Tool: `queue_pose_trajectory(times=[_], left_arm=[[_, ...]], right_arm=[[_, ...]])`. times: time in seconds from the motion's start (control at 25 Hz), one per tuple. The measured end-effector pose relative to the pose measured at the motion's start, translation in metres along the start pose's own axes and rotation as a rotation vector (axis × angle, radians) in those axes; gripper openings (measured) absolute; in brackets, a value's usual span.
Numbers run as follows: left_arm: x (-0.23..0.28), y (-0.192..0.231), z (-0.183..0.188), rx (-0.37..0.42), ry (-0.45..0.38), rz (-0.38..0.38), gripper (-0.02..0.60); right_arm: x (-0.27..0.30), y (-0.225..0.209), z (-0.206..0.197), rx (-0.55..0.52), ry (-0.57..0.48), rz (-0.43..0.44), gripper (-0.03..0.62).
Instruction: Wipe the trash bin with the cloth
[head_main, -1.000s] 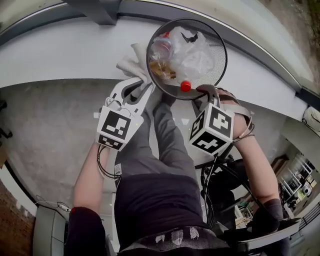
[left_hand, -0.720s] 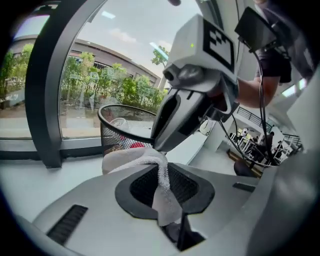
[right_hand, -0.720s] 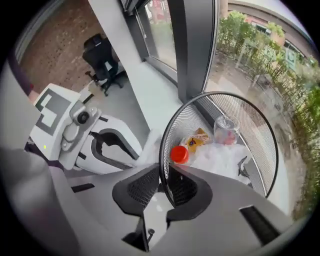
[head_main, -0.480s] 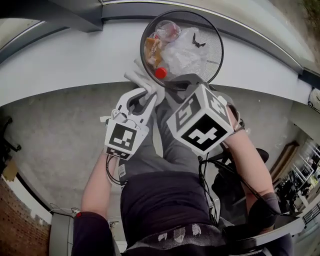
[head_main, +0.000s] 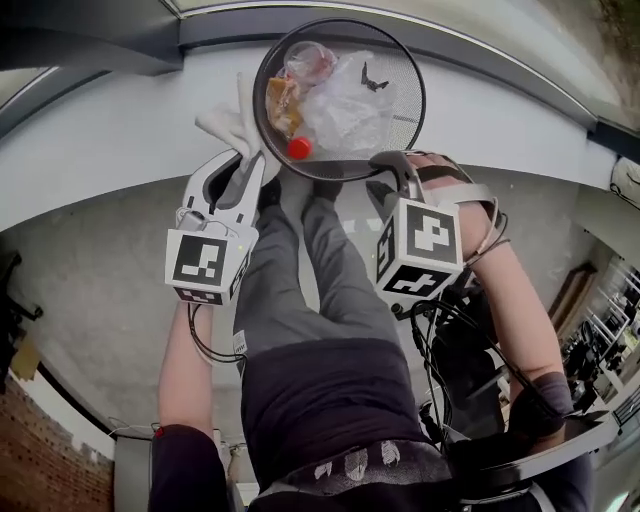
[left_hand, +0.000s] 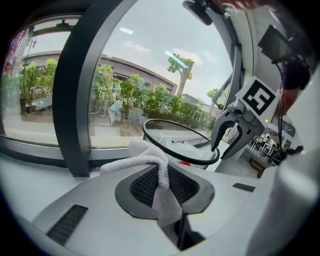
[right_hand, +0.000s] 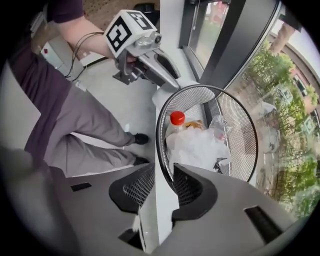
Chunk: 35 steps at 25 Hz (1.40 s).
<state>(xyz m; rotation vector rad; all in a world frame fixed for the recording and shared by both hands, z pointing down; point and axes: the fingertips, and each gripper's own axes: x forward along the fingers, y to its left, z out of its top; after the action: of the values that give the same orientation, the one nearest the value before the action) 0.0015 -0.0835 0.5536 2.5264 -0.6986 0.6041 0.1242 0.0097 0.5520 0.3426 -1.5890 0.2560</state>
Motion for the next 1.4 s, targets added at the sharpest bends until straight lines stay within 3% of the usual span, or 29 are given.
queue_pose_trajectory(times=[0.16,0.32,0.48,0.6,0.76,0.92,1.12,1.24,1.32,1.4], left_arm=[[-0.001,-0.025,-0.015,-0.054,0.029,-0.036,0.054],[-0.002,-0.053,-0.03,-0.066,0.068,-0.102,0.054],[-0.004,-0.077,-0.042,-0.082,0.111,-0.152,0.054],[-0.008,-0.075,-0.042,-0.102,0.138,-0.155,0.054],[-0.028,-0.056,-0.035,-0.109,0.166,-0.092,0.054],[-0.05,-0.024,-0.015,-0.077,0.161,0.014,0.054],[-0.041,0.012,0.02,0.048,0.149,0.085,0.054],[-0.028,0.042,0.029,0.103,0.184,0.141,0.054],[-0.022,0.056,0.026,0.122,0.229,0.154,0.054],[-0.016,0.067,0.021,0.175,0.288,0.157,0.055]], right_arm=[[0.007,0.003,0.022,0.141,0.005,0.045,0.08],[0.005,0.006,0.058,0.368,-0.11,0.155,0.072],[0.007,0.007,0.067,0.457,-0.147,0.267,0.074],[-0.004,0.001,0.07,0.502,-0.223,0.298,0.074],[-0.047,-0.018,0.05,0.634,-0.312,0.312,0.075],[-0.085,-0.039,0.025,0.702,-0.397,0.252,0.075],[-0.11,-0.039,0.019,0.767,-0.495,0.207,0.075],[-0.122,-0.034,0.037,0.882,-0.611,0.245,0.072],[-0.132,-0.028,0.048,0.979,-0.705,0.286,0.0],[-0.147,-0.022,0.056,1.041,-0.805,0.328,0.0]])
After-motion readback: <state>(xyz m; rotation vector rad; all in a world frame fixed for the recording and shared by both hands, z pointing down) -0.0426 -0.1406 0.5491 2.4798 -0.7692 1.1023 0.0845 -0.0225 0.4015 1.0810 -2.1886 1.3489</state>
